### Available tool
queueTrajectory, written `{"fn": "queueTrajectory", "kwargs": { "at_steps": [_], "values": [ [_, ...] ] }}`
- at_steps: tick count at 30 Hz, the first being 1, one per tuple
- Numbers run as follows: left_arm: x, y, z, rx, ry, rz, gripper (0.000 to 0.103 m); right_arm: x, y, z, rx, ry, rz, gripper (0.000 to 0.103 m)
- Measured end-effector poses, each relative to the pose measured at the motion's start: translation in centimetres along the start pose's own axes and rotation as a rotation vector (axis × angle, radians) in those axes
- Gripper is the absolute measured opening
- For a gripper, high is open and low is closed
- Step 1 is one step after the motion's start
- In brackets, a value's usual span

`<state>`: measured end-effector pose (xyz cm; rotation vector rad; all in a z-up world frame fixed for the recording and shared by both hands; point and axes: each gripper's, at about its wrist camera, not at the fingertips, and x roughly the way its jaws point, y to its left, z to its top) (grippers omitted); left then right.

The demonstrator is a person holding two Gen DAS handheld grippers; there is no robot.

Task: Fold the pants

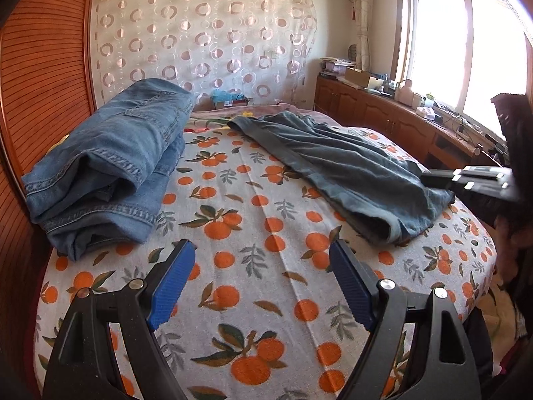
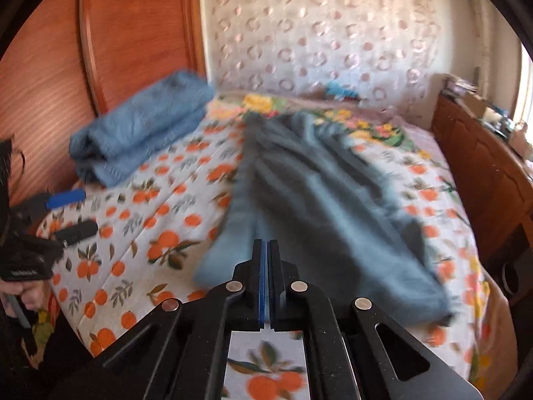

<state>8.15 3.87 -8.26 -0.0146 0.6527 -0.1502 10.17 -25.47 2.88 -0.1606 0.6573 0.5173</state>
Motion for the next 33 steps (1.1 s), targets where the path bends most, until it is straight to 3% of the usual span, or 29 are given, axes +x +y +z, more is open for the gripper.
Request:
{"fn": "queueTrajectory", "kwargs": {
  "at_steps": [7,12,16,20,21,22,23,24,33],
  "values": [
    [0.3,-1.4,1.0,0.023,-0.012,-0.014,0.084,0.1,0.6,-0.2,0.015,0.007,0.062,0.002],
    [0.3,-1.1,0.9,0.023,-0.002,-0.005,0.084,4.0,2.9,-0.2,-0.015,0.07,0.117,0.033],
    [0.4,-0.4,0.8,0.016,0.003,0.005,0.084,6.9,4.3,-0.1,-0.055,0.132,0.111,0.043],
    [0.5,0.3,0.8,0.003,0.002,0.006,0.084,9.0,3.7,-0.6,-0.07,0.215,0.046,0.043],
    [0.5,0.3,0.8,0.004,0.002,0.006,0.084,9.3,3.2,-0.7,-0.057,0.22,0.051,0.039],
    [0.6,0.4,0.8,0.006,0.002,0.006,0.084,9.5,3.0,-0.7,-0.055,0.22,0.047,0.027],
    [0.6,0.4,0.9,0.01,0.003,0.007,0.084,9.4,2.7,-0.7,-0.063,0.21,0.047,0.024],
    [0.8,0.4,1.0,0.014,0.004,0.007,0.084,8.9,2.5,-0.6,-0.067,0.195,0.049,0.012],
    [1.6,-0.8,2.5,0.059,-0.001,-0.001,0.084,2.2,-3.4,0.0,0.06,0.042,0.027,0.011]
  ]
}}
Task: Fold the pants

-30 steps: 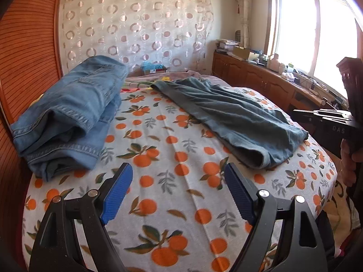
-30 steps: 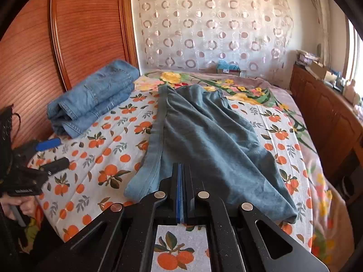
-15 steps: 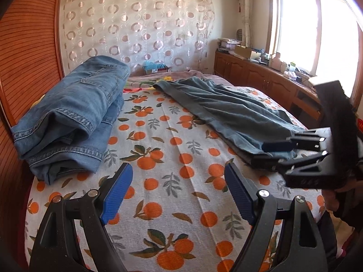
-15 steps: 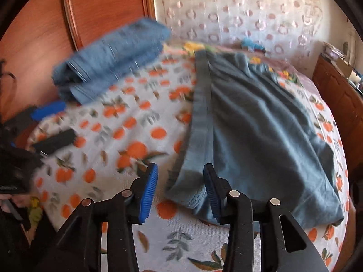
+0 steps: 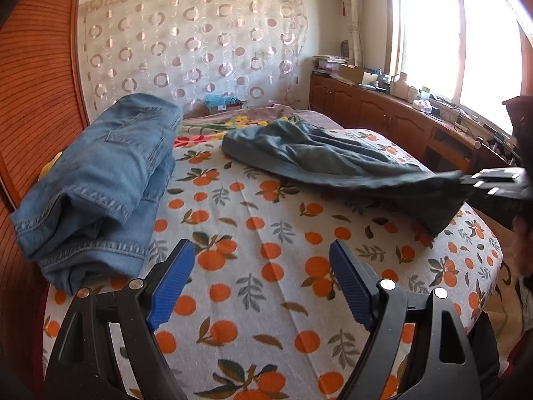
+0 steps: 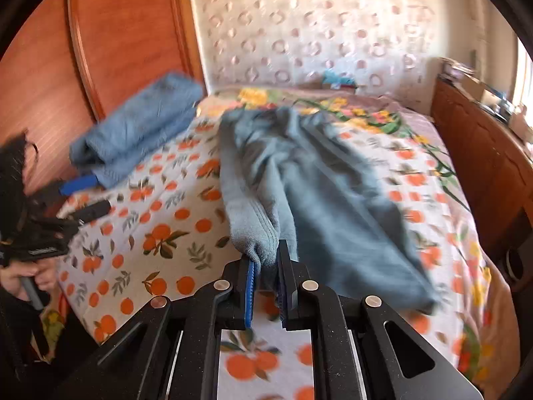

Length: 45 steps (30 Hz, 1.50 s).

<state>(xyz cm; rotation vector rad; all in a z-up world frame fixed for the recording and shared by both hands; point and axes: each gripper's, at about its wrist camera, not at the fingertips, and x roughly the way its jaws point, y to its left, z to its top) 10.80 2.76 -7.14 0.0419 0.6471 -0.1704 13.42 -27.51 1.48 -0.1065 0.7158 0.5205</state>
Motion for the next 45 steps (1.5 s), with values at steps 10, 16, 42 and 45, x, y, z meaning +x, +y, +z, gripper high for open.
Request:
{"fn": "queueTrajectory", "kwargs": {
  "at_steps": [10,16,42,45],
  "values": [
    [3.1,-2.5,2.0,0.091,0.04,-0.029,0.084,-4.6,-6.8,-2.8,0.105,-0.085,-0.195,0.011],
    [6.4,-3.5,3.5,0.156,0.096,-0.043,0.084,-0.1,-10.8,-4.4,0.169,-0.009,-0.298,0.011],
    [17.0,-3.8,10.7,0.08,0.251,-0.272,0.009,-0.5,-15.8,-6.2,0.211,-0.03,-0.182,0.012],
    [14.9,-3.9,10.8,0.096,0.231,-0.255,0.007,-0.9,-15.5,-6.2,0.205,-0.033,-0.184,0.012]
  ]
}}
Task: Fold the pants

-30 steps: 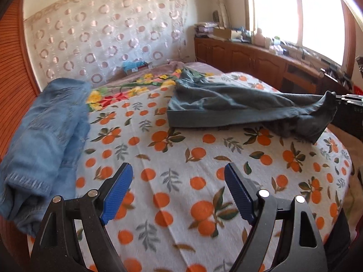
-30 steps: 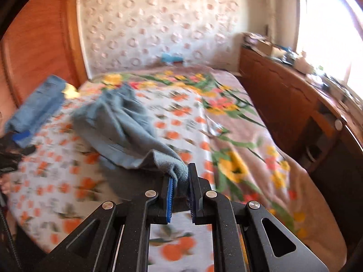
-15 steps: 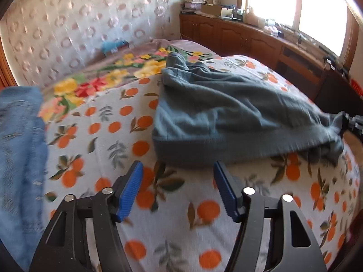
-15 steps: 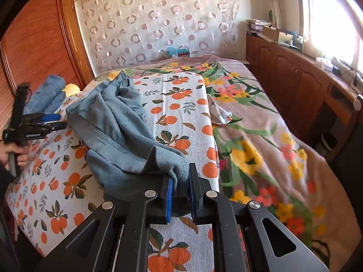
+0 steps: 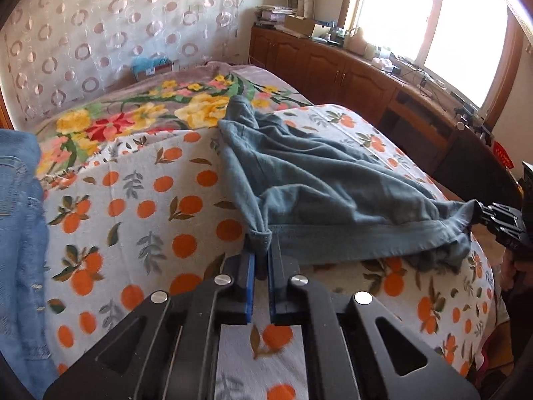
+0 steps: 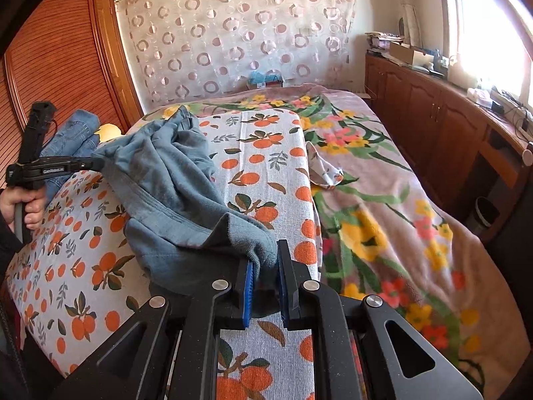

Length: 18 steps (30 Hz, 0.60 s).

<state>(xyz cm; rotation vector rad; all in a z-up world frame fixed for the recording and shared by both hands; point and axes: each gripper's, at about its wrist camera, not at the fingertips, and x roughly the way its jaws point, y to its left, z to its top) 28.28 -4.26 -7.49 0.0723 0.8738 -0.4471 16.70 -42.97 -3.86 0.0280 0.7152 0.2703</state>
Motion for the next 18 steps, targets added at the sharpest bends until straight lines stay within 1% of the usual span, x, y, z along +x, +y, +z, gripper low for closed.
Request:
{"fn": "queueTrajectory", "kwargs": {
  "at_steps": [3,6,9,11,14,16,18],
  "values": [
    [-2.8,-0.2,-0.1,0.004,-0.028,0.014,0.007,-1.4,0.6,0.3,-0.014,-0.024,0.003,0.012],
    [-6.9,-0.7,-0.6,0.017,-0.069,0.04,0.007,-3.6,1.5,0.7,-0.035,-0.067,0.011,0.012],
    [-11.4,-1.3,-2.1,0.024,-0.096,0.067,0.007,-6.1,2.7,0.7,-0.05,-0.108,0.034,0.012],
    [-14.1,-1.5,-3.3,0.026,-0.109,0.086,0.007,-7.4,3.6,0.6,-0.067,-0.122,0.049,0.012],
    [-18.0,-1.3,-5.2,0.008,-0.124,0.092,0.007,-9.2,5.2,0.1,-0.106,-0.133,0.087,0.012],
    [-19.5,-1.1,-6.3,0.003,-0.117,0.102,0.007,-10.0,6.2,-0.1,-0.121,-0.134,0.131,0.012],
    [-19.8,-0.5,-7.5,0.001,-0.098,0.123,0.007,-10.0,7.2,-0.3,-0.143,-0.13,0.151,0.012]
  ]
}}
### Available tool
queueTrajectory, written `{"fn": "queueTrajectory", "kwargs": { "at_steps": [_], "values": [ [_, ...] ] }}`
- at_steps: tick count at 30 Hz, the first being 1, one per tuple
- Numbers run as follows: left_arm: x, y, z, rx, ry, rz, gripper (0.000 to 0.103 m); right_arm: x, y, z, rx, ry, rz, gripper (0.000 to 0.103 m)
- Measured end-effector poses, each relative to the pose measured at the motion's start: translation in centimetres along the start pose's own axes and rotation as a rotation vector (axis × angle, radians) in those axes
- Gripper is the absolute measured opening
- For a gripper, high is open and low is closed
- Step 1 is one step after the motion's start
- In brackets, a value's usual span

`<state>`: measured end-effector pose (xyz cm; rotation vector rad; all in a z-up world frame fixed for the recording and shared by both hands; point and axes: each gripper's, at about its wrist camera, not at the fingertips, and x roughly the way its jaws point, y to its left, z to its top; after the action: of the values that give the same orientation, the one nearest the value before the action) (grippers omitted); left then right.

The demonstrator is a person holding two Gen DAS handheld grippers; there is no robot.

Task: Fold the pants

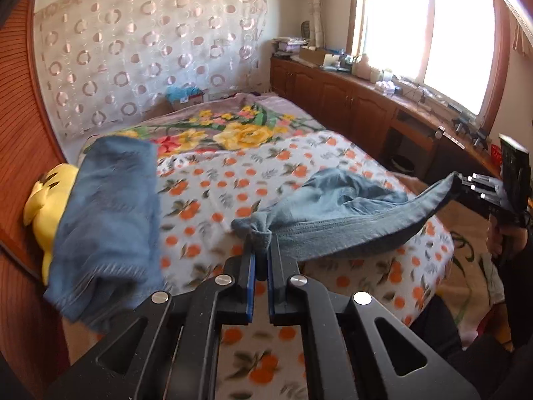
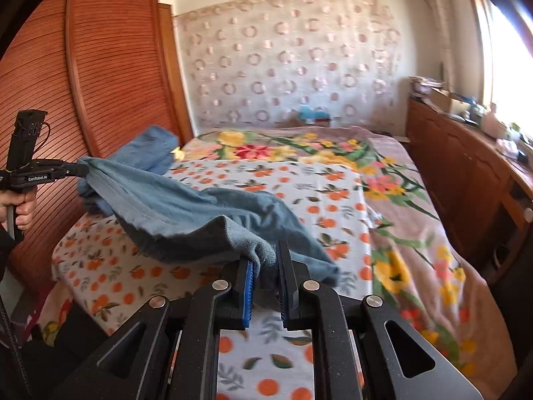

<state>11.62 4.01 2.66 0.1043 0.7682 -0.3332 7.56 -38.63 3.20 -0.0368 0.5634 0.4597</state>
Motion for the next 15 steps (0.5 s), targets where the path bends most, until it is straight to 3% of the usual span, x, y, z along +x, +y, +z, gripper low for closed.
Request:
{"fn": "queueTrajectory", "kwargs": {
  "at_steps": [6,11,15],
  "values": [
    [3.3,1.7,-2.8,-0.046,0.071,0.014,0.007,3.0,-0.3,-0.7,0.0,0.067,0.007,0.012],
    [5.8,2.0,-4.8,-0.075,0.105,-0.003,0.007,6.0,-0.2,-1.6,0.005,0.175,-0.001,0.013],
    [6.6,1.9,-5.5,-0.078,0.112,0.012,0.007,6.8,0.2,-2.2,-0.016,0.206,-0.011,0.027]
  ]
}}
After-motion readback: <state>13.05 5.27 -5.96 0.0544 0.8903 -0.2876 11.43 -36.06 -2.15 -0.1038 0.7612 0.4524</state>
